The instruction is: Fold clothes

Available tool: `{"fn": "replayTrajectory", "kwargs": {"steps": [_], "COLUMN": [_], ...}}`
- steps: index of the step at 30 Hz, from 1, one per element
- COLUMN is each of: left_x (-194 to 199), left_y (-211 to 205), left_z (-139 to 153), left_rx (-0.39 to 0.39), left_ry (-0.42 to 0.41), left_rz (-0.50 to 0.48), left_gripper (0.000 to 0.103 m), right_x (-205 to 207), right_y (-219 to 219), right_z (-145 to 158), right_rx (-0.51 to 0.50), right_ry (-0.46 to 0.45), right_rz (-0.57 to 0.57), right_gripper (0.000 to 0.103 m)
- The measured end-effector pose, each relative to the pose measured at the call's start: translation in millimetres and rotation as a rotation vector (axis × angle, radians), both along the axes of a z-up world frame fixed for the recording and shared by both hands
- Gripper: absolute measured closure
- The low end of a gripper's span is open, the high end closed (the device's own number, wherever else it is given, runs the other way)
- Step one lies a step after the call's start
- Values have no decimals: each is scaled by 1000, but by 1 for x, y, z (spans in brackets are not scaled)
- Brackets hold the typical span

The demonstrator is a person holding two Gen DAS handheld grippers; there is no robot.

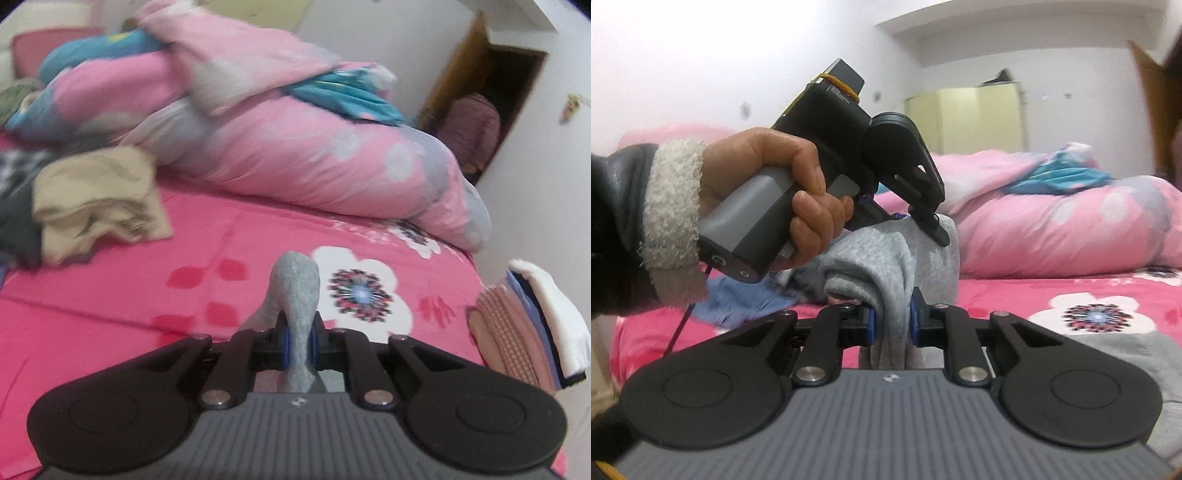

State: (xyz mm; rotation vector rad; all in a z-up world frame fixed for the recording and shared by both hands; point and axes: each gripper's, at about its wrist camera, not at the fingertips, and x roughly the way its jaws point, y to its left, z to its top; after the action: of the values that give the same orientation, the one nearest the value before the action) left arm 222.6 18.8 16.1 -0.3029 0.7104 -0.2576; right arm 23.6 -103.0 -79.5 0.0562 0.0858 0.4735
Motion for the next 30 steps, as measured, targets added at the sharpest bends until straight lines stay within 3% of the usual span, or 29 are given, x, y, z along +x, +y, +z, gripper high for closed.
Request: {"fn": "replayTrajectory", "kwargs": {"steps": [8, 15, 16, 17, 18, 19, 22, 24, 27, 30], "left_x": [-1, 12, 16, 21, 26, 26, 19, 8, -9, -33], "left_y": [-124, -222, -231, -239, -245, -248, -249, -234, -207, -174], "left_z": [13, -22, -33, -44, -56, -65, -76, -67, -51, -36], "left_rx": [110, 187, 183, 178, 172, 171, 193, 170, 156, 204], "left_ry": [-28, 13, 38, 67, 101, 120, 115, 73, 7, -63], "left_rz": [-116, -249, -293, -336, -370, -384, -387, -363, -324, -277], "left_gripper": [92, 91, 85, 71, 67, 60, 53, 45, 42, 37], "right_x": [-15, -16, -16, -15, -11, -7, 6, 12, 15, 15], "right_y": [-85, -159, -168, -177, -186, -194, -225, -241, -245, -247], "right_z": [-5, -25, -29, -33, -40, -49, -83, -100, -105, -109], "right_rx": [166, 294, 309, 325, 354, 387, 606, 731, 791, 827], "right_ry": [-8, 55, 67, 80, 107, 140, 264, 324, 338, 352], "right_rz": [-133, -240, -253, -265, -277, -286, -276, -261, -246, -235], "right_gripper": [88, 88, 88, 88, 89, 89, 89, 88, 88, 87]}}
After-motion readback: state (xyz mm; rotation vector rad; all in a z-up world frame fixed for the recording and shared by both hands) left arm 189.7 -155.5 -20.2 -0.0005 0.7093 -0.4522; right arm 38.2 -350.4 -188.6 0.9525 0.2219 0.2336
